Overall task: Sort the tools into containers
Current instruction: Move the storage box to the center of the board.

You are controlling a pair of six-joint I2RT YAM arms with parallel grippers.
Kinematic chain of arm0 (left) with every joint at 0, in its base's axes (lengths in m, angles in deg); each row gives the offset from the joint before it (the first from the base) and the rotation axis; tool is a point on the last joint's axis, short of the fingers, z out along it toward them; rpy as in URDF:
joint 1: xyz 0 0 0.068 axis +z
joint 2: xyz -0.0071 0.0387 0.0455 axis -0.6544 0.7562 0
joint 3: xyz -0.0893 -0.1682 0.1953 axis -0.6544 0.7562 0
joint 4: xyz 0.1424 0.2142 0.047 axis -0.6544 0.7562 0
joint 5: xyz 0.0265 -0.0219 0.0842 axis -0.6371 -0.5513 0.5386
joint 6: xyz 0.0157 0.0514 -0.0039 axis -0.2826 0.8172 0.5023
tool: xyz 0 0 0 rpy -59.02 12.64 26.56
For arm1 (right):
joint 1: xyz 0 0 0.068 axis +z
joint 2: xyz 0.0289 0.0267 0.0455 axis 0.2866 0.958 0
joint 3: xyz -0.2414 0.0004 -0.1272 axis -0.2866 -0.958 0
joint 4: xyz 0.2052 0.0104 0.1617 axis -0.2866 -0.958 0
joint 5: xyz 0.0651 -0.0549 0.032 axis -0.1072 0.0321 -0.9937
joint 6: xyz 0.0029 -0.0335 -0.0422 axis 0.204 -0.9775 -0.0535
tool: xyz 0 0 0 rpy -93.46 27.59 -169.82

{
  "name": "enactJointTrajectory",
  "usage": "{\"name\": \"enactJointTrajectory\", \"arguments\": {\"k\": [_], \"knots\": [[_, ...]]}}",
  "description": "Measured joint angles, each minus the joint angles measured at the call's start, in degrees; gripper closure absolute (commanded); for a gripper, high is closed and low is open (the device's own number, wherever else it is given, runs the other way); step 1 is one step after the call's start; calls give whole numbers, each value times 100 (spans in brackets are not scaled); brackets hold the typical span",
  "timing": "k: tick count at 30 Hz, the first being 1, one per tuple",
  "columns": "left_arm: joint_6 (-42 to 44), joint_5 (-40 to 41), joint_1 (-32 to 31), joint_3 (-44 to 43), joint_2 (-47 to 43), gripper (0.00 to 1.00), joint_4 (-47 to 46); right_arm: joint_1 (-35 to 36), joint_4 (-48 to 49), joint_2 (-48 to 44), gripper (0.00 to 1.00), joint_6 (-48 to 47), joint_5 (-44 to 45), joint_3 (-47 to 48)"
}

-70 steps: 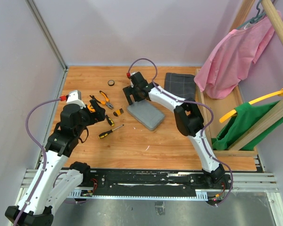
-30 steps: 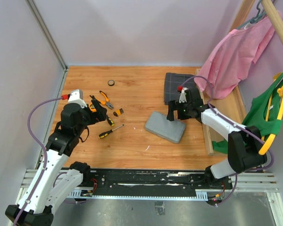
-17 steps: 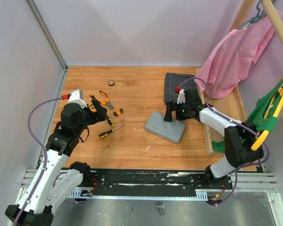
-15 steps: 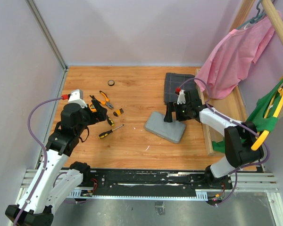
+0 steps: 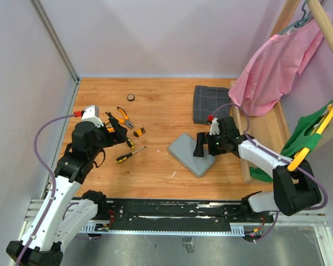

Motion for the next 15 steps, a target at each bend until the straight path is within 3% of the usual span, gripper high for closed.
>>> {"name": "enactJointTrajectory", "arguments": {"k": [7,15], "knots": [[9,-46,0,28,-2,1,-20,951,-28,-697,1,352,269,-262],[-103,221,0,33,-37,1,28,1064,-599,-1958,1,494,1198,-634]]}}
